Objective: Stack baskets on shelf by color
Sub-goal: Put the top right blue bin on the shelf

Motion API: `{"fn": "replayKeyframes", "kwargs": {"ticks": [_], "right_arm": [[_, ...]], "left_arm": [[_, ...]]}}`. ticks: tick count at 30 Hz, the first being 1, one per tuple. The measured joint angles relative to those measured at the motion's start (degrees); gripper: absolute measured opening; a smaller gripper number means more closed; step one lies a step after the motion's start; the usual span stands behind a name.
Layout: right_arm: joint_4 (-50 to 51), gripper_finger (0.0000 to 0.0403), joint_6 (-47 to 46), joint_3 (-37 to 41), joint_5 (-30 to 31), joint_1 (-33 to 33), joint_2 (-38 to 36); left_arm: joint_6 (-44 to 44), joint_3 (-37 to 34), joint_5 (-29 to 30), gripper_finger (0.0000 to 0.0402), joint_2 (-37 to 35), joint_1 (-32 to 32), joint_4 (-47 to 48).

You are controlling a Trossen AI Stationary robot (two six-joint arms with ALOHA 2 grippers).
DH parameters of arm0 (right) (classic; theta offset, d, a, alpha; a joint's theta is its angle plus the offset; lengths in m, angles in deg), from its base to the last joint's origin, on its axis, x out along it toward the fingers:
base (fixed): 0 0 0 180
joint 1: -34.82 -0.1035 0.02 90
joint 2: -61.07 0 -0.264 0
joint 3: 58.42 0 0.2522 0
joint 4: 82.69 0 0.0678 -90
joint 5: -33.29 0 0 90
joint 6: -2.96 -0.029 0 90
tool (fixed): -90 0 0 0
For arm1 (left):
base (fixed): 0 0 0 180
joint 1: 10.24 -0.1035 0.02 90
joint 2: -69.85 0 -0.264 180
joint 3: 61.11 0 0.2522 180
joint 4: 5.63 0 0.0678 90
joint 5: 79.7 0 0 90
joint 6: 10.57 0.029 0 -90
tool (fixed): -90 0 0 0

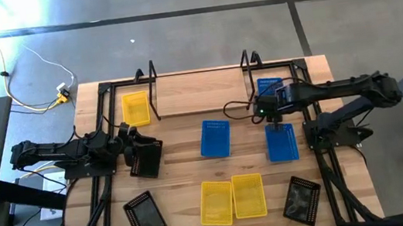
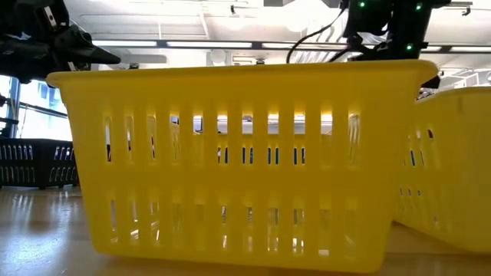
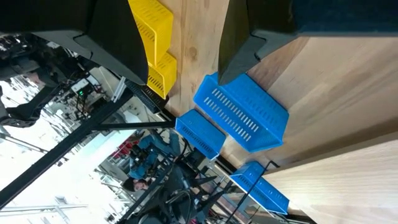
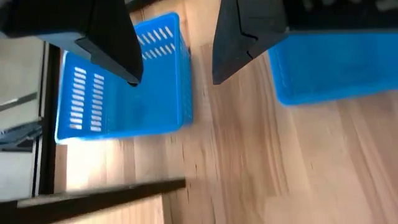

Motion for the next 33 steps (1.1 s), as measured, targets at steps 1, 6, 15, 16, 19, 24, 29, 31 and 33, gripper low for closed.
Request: {"fn": "replayKeyframes", "kwargs": {"ticks": [1, 6, 15, 16, 19, 24, 29, 31, 33], "right_arm": [[-0.7, 0.0177, 0.0, 0.0, -0.6, 0.2, 0.3], [-0.9, 0.0177, 0.0, 0.0, -2.3, 1.4, 3.9], [-1.3, 0.0177, 0.0, 0.0, -0.2, 4.5, 12.5], [-1.3, 0.0177, 0.0, 0.0, -0.1, 4.9, 13.5], [-1.3, 0.0177, 0.0, 0.0, 0.4, 6.1, 15.9], [-1.4, 0.0177, 0.0, 0.0, 0.5, 7.9, 20.0], [-1.5, 0.0155, 0.0, 0.0, 0.5, 8.6, 22.7], [-1.3, 0.0128, 0.0, 0.0, 0.4, 8.6, 22.9], [-0.9, 0.0093, 0.0, 0.0, 0.0, 8.6, 22.8]], "left_arm": [[0.0, 0.0, 0.0, 0.0184, 0.0, 0.0, 0.0], [0.0, 0.0, 0.0, 0.0184, 0.0, 0.0, 0.0], [0.0, 0.0, 0.0, 0.0184, 0.0, 0.0, 0.0], [0.0, 0.0, 0.0, 0.0184, 0.0, 0.0, 0.0], [0.0, 0.0, 0.0, 0.0184, 0.0, 0.0, 0.0], [0.0, 0.0, 0.0, 0.0184, 0.0, 0.0, 0.0], [0.0, 0.0, 0.0, 0.0184, 0.0, 0.0, 0.0], [0.0, 0.0, 0.0, 0.0184, 0.0, 0.0, 0.0], [0.0, 0.0, 0.0, 0.0184, 0.0, 0.0, 0.0]]}}
